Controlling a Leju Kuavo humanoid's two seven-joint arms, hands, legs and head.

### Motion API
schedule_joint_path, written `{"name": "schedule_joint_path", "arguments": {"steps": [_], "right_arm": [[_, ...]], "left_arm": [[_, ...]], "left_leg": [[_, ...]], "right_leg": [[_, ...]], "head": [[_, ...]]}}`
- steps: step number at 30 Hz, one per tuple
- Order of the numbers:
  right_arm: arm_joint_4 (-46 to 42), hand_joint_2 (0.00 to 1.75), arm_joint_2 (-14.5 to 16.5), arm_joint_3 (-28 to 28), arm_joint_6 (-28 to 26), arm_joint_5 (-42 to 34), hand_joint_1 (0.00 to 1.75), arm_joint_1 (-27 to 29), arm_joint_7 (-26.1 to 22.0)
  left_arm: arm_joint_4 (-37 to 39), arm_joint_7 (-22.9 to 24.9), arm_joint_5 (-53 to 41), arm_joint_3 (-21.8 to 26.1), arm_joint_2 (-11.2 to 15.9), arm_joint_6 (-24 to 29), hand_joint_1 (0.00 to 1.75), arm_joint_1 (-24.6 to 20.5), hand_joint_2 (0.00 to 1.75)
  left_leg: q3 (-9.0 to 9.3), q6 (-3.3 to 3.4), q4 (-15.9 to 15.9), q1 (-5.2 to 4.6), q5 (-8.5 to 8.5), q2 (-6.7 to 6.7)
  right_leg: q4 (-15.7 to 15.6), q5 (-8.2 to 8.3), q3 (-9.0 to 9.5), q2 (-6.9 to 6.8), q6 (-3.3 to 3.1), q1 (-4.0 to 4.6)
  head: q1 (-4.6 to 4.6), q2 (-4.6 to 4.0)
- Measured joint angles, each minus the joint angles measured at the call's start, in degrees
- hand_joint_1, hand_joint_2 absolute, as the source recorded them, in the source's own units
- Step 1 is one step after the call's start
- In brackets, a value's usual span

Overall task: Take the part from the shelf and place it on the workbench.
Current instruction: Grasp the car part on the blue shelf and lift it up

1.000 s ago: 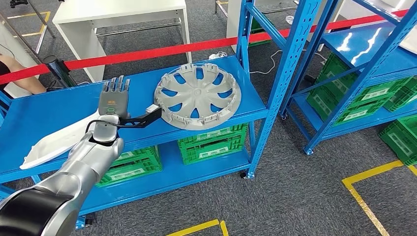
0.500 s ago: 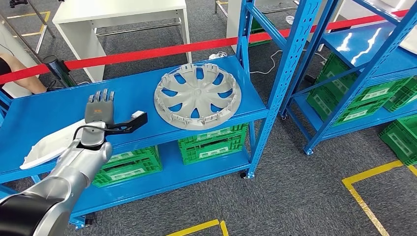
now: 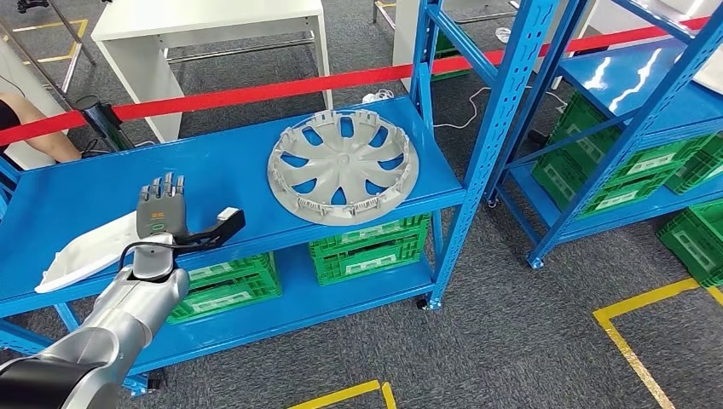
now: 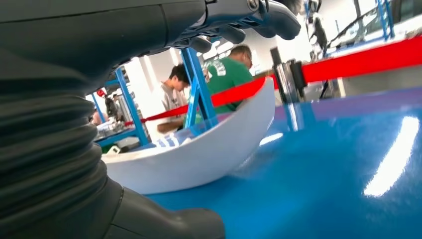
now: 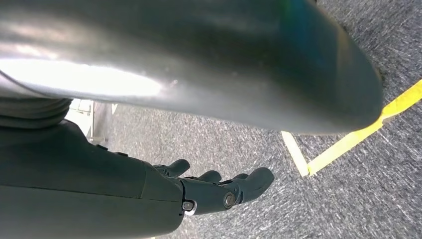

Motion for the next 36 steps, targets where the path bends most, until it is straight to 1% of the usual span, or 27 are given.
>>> {"name": "schedule_joint_path", "arguments": {"steps": [4, 8, 14, 19, 22, 27, 36], "right_arm": [[0.0, 0.0, -0.03, 0.0, 0.37, 0.63, 0.0, -0.07, 0.0], [0.0, 0.0, -0.01, 0.0, 0.55, 0.87, 0.0, -0.11, 0.0], [0.0, 0.0, -0.01, 0.0, 0.23, 0.9, 0.0, -0.1, 0.0], [0.0, 0.0, -0.01, 0.0, -2.93, 0.93, 0.0, -0.1, 0.0], [0.0, 0.0, -0.01, 0.0, -3.98, 1.21, 0.0, -0.11, 0.0], [0.0, 0.0, -0.01, 0.0, -4.09, 1.47, 0.0, -0.1, 0.0], [0.0, 0.0, -0.01, 0.0, -4.08, 1.41, 0.0, -0.13, 0.0]], "left_arm": [[0.06, 0.07, -1.2, 0.01, 0.65, 3.0, 0.0, 0.55, 1.75], [0.09, 0.67, -2.42, 0.01, 0.98, 3.88, 0.0, 0.96, 1.75], [0.1, 3.16, -4.13, 0.01, 1.38, 2.08, 0.0, 1.06, 1.75], [0.31, 5.02, -4.14, 0.02, 2.53, -0.62, 0.0, 1.13, 1.75], [0.43, 5.32, -3.96, 0.03, 3.26, -0.92, 0.0, 1.35, 1.75], [0.51, 5.72, -4.21, 0.11, 4.25, -0.88, 0.0, 1.66, 1.75], [0.51, 5.74, -4.48, 0.36, 4.82, -0.88, 0.0, 1.72, 1.75]], "left_leg": [[0.0, 0.0, 0.0, 0.0, 0.0, 0.0], [0.0, 0.0, 0.0, 0.0, 0.0, 0.0], [0.0, 0.0, 0.0, 0.0, 0.0, 0.0], [0.0, 0.0, 0.0, 0.01, 0.0, 0.01], [0.0, 0.0, 0.0, 0.01, 0.0, 0.0], [0.0, 0.0, 0.0, 0.01, 0.0, 0.0], [0.0, 0.0, 0.0, 0.01, 0.0, 0.0]], "right_leg": [[0.0, 0.0, 0.0, 0.0, 0.0, 0.0], [0.0, 0.0, 0.0, 0.0, 0.0, 0.0], [0.0, 0.0, 0.0, 0.0, 0.0, 0.0], [0.0, 0.0, 0.0, 0.01, 0.0, 0.0], [0.0, 0.0, 0.0, 0.0, 0.0, 0.01], [0.0, 0.0, 0.0, 0.0, 0.0, 0.02], [-0.01, 0.0, 0.01, 0.0, 0.0, 0.01]], "head": [[0.0, -0.01], [0.0, 0.0], [0.01, -0.01], [0.01, -0.01], [0.01, 0.0], [0.0, -0.01], [0.01, -0.01]]}}
